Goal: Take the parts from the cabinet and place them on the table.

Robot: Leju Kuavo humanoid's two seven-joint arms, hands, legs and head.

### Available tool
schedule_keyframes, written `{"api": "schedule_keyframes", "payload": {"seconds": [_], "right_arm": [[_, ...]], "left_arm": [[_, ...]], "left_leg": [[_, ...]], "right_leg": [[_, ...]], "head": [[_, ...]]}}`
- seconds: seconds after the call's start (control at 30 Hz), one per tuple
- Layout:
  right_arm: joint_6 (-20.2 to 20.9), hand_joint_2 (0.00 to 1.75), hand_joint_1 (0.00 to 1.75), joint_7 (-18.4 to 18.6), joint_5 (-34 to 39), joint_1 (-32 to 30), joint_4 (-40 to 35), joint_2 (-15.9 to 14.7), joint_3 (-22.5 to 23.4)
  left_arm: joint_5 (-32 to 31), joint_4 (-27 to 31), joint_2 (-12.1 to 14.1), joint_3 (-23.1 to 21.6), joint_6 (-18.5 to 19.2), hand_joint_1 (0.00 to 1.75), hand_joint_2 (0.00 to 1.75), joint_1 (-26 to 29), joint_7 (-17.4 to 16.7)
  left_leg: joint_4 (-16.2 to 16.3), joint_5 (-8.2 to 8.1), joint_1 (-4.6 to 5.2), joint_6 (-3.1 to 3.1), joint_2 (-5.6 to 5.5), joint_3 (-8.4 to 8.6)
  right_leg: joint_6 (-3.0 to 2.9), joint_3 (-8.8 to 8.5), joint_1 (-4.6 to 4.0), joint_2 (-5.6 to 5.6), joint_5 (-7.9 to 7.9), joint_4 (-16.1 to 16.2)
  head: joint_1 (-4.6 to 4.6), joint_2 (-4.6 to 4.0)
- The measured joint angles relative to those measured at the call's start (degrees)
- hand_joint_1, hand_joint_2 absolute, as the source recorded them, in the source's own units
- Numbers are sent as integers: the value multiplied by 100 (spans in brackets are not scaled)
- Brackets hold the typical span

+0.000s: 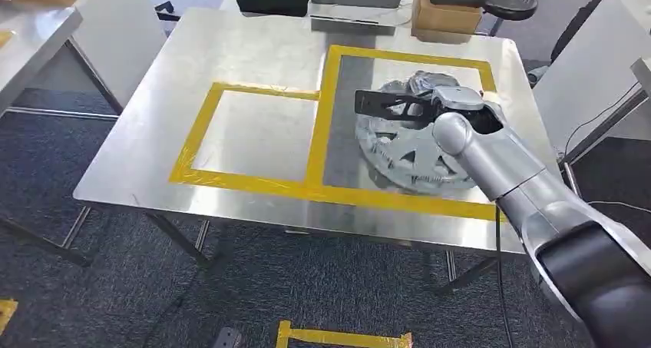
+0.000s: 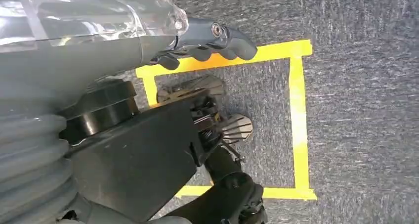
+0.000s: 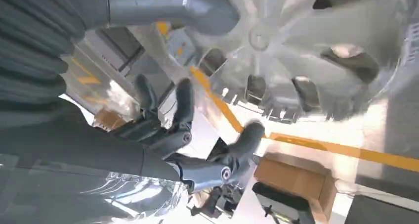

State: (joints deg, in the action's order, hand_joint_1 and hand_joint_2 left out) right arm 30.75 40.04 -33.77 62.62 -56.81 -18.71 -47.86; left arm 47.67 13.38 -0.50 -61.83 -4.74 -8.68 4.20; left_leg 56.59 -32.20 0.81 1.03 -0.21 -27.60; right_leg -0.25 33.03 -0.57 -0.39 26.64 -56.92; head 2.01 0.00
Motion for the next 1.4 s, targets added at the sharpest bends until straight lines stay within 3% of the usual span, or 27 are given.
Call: {"api": "schedule_keyframes", "payload": {"seconds": [0.17, 0.2, 0.57, 0.7, 0.77, 0.83, 0.93, 1.0, 1.07, 1.2, 1.23, 1.3, 1.33, 1.4], "right_arm": [[2, 0, 0, 0, 4, -55, -94, 13, 184], [-6, 0, 0, 0, 35, -69, -118, 15, 223], [-140, 0, 0, 0, 352, -78, -280, 98, 218], [-475, 0, 0, 0, 844, -66, -361, 101, 179], [-1049, 0, 0, -126, 1343, -47, -472, 77, 116], [-1905, 0, 0, -435, 1821, -35, -724, -18, 67], [-3556, 0, 0, -1148, 2355, -221, -1374, -299, 113], [-4521, 0, 0, -1699, 2572, -696, -1985, -548, 288], [-4953, 0, 0, -2044, 2625, -1271, -2609, -761, 505], [-5023, 0, 0, -2181, 2612, -1984, -3576, -1030, 839], [-5019, 175, 0, -2183, 2608, -2058, -3741, -1075, 902], [-5022, 175, 0, -2196, 2612, -2190, -3999, -1152, 1007], [-5092, 0, 0, -2309, 2699, -2277, -4130, -1189, 1055], [-5399, 0, 0, -2845, 3048, -2678, -4455, -1211, 1259]], "left_arm": [[-4, 0, 0, 0, -2, 0, 175, -1, 2], [2, 0, 0, 0, 0, 0, 0, -1, -4], [63, 0, 0, 0, 4, 0, 0, 0, -116], [74, 0, 2, 0, 11, 0, 0, 0, -136], [100, 0, 9, 0, 7, 0, 0, 3, -127], [138, -2, 13, 2, -9, 0, 0, 12, -85], [216, -2, 22, 4, -109, 0, 0, 50, 28], [280, -2, 22, 4, -149, 0, 0, 96, 107], [332, -4, 26, 4, -173, 0, 0, 148, 162], [372, -7, 55, 4, -177, 0, 0, 198, 179], [374, -7, 61, 4, -177, 0, 0, 204, 179], [376, -7, 63, 4, -177, 0, 0, 207, 179], [378, -7, 66, 4, -179, 0, 0, 207, 179], [400, -7, 66, 4, -206, 0, 0, 208, 179]], "left_leg": [[0, 2, 0, 2, 4, 1], [0, 2, 0, 2, 6, 1], [-1, 4, -1, 0, 33, 4], [-1, 4, -1, 0, 42, 5], [-1, 4, 0, 0, 46, 10], [0, 4, 1, 0, 38, 15], [0, 3, -1, 0, -18, 29], [-2, 1, -9, -3, -83, 51], [-3, -2, -9, 0, -125, 55], [-3, -3, 5, 2, -147, 42], [-4, -2, 6, 3, -144, 42], [-4, -1, 8, 4, -139, 48], [-4, 0, 9, 5, -139, 48], [-3, 1, 4, 6, -155, 65]], "right_leg": [[0, -1, 0, 0, 0, 0], [0, -1, 0, 0, 0, 0], [0, -1, 0, 14, 0, -2], [0, -1, 0, 20, -1, -2], [0, -1, 0, 29, -1, -2], [0, -1, -1, 30, -1, -1], [0, -15, -4, 22, 1, 0], [-1, -46, -8, 9, 3, 1], [-12, -63, -6, -20, 18, 2], [1, -63, 11, -34, 28, 15], [2, -64, 12, -34, 28, 17], [3, -67, 13, -33, 26, 20], [4, -69, 13, -34, 26, 21], [7, -84, 6, -46, 29, 26]], "head": [[0, 0], [0, 0], [0, 0], [0, 0], [0, 0], [-2, 0], [-15, 0], [-15, 0], [4, 0], [7, 0], [7, 0], [7, 0], [5, 0], [-2, 0]]}}
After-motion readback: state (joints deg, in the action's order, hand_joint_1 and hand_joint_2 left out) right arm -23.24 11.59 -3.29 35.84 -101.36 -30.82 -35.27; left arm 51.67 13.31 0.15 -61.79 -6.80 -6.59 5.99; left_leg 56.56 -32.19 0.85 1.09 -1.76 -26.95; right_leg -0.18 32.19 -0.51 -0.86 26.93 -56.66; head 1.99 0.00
